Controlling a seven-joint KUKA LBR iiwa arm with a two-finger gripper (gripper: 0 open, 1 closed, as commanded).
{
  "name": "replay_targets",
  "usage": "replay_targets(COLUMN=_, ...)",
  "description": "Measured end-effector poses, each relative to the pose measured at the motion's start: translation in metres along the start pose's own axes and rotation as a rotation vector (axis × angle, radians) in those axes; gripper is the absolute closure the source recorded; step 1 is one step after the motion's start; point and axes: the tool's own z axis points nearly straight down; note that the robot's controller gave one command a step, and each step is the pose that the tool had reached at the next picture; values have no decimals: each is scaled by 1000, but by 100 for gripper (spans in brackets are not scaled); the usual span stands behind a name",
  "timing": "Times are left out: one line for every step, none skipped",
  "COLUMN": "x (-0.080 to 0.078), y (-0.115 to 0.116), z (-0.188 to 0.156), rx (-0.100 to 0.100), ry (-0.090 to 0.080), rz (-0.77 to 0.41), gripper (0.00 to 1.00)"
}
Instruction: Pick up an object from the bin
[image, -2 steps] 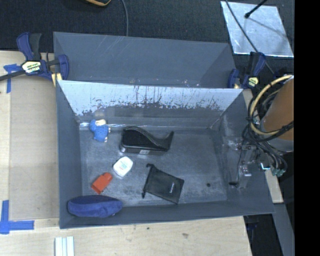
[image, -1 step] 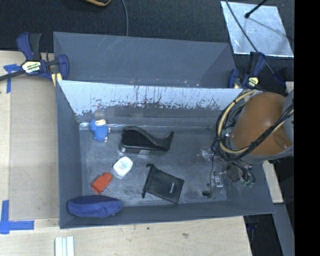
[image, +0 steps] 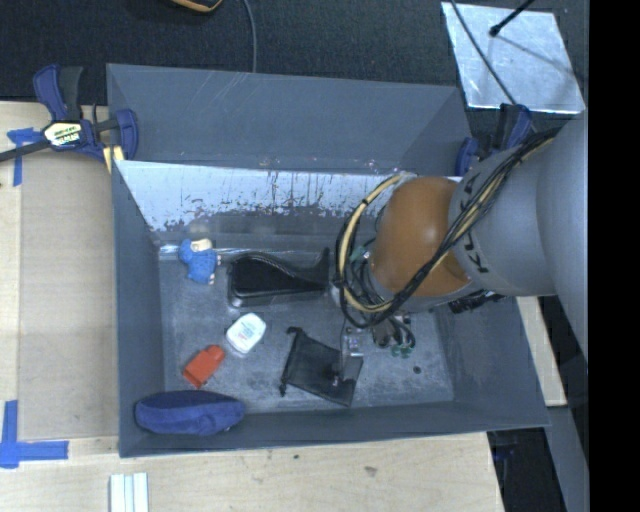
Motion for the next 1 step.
replay_targets(x=-1, y=-4, z=-3, rx=2, ry=-4, rz=4, gripper=100)
